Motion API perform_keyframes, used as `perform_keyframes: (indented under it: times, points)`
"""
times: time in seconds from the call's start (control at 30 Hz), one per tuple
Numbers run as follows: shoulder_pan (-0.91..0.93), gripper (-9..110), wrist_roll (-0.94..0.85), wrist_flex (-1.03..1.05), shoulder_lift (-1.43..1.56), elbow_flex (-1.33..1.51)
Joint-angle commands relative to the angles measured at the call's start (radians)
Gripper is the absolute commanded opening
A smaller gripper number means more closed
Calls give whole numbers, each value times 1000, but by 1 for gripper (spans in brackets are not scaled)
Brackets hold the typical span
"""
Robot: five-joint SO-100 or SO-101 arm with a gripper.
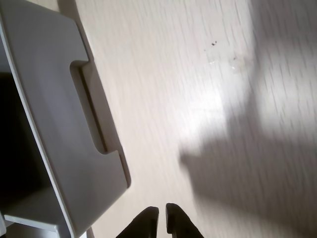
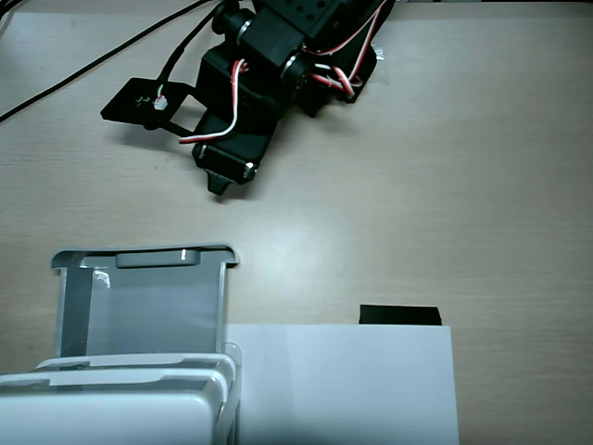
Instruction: Close drawer.
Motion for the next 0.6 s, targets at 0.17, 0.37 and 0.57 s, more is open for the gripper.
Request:
perform_keyframes:
  times: [0.17,0.37,0.57]
  points:
    - [-48,0,109,-109,-80,-83]
    - [-40,0,110,-106,-78,-83]
    - [-38,0,123,-106,-81,-80]
